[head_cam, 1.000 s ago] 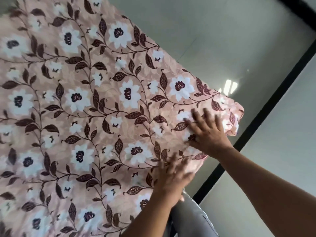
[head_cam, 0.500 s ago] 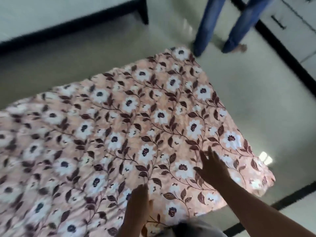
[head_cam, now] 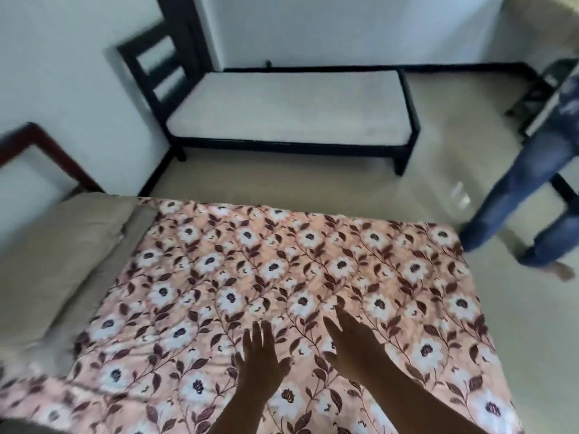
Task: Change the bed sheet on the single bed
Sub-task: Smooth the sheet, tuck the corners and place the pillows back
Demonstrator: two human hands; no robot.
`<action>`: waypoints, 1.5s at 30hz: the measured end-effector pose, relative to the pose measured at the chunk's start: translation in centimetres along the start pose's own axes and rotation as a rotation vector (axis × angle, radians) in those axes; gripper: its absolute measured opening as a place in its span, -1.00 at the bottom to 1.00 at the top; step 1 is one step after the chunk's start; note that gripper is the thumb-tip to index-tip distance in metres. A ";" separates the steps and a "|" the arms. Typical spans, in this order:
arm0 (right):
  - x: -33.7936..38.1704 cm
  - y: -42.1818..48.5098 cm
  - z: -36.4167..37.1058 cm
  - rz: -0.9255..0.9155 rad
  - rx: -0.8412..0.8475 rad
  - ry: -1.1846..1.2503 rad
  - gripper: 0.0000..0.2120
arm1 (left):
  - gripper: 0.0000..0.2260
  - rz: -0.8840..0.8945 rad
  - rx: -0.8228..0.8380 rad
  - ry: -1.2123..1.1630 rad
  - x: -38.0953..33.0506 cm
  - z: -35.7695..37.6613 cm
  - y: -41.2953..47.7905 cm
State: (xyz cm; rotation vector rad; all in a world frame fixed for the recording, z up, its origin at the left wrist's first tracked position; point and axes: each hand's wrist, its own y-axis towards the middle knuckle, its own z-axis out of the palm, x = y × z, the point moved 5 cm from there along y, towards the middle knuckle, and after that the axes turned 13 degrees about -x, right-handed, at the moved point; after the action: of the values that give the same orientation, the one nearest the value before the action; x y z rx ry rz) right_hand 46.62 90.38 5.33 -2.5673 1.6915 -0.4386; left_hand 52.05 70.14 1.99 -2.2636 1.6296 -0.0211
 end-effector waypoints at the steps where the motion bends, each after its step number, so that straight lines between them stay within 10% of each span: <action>1: 0.8 -0.3 -0.3 -0.049 0.010 -0.001 -0.27 | -0.15 -0.037 -0.013 -0.013 0.6 -0.8 -0.8; 26: 0.1 -12.7 -8.8 -0.630 -0.119 -0.132 -0.26 | -0.17 -0.465 -0.233 -0.048 -5.3 -5.2 -22.0; 45: -2.0 -13.3 -8.1 -0.469 -0.077 -0.178 -0.24 | -0.17 -0.336 -0.209 -0.100 -6.0 -1.5 -19.2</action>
State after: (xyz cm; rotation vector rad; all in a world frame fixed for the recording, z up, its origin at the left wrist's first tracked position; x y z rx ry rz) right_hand 55.70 98.63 15.12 -2.9494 1.0654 -0.1479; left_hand 67.29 80.61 10.11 -2.6269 1.2356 0.1845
